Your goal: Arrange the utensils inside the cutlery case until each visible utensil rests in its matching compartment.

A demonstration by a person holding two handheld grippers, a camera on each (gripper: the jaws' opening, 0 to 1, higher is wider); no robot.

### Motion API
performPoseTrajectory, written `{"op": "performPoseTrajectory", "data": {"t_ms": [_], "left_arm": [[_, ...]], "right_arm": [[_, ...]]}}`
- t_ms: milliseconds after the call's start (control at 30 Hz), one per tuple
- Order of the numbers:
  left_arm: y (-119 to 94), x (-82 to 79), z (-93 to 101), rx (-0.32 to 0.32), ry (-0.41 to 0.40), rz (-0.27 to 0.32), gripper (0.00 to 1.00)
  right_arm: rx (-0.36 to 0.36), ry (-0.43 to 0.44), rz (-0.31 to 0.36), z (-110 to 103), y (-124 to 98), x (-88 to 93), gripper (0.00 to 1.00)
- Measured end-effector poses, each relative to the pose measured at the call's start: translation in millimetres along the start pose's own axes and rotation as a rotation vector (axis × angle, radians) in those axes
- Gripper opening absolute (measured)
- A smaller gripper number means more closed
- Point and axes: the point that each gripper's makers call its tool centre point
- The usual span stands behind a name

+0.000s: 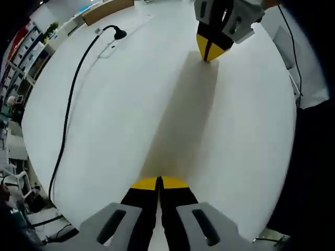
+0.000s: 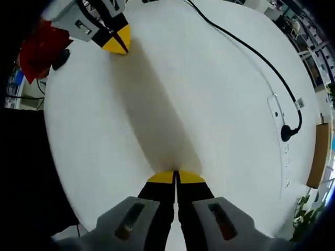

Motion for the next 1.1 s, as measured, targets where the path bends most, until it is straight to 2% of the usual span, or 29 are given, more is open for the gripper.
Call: {"op": "performPoseTrajectory", "data": {"t_ms": [100, 233, 700, 1100], "left_arm": [[1.3, 0.1, -1.6, 0.022, -0.016, -0.012, 0.0], [1.9, 0.3, -0.2, 0.025, 0.004, -0.016, 0.01], [3.5, -1.2, 1.1, -0.014, 0.075, -0.062, 0.01], [3.7, -1.3, 0.1, 0.0, 0.069, -0.05, 0.01]], "right_arm": [[0.004, -0.005, 0.004, -0.3, 0.2, -0.2, 0.0], [-0.002, -0.006, 0.01, -0.2, 0.3, -0.2, 0.0], [-0.005, -0.004, 0.009, 0.8, 1.6, -0.2, 0.0], [-0.028, 0.01, 0.016, 1.3, 1.7, -0.4, 0.0]]}}
Point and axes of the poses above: the point that each gripper's makers call its tool centre point, and the gripper's own axes: y roughly forward along the fingers, z roughly to its right, x roughly out of its underside, and after that the axes turned 11 degrees about -z, right-handed
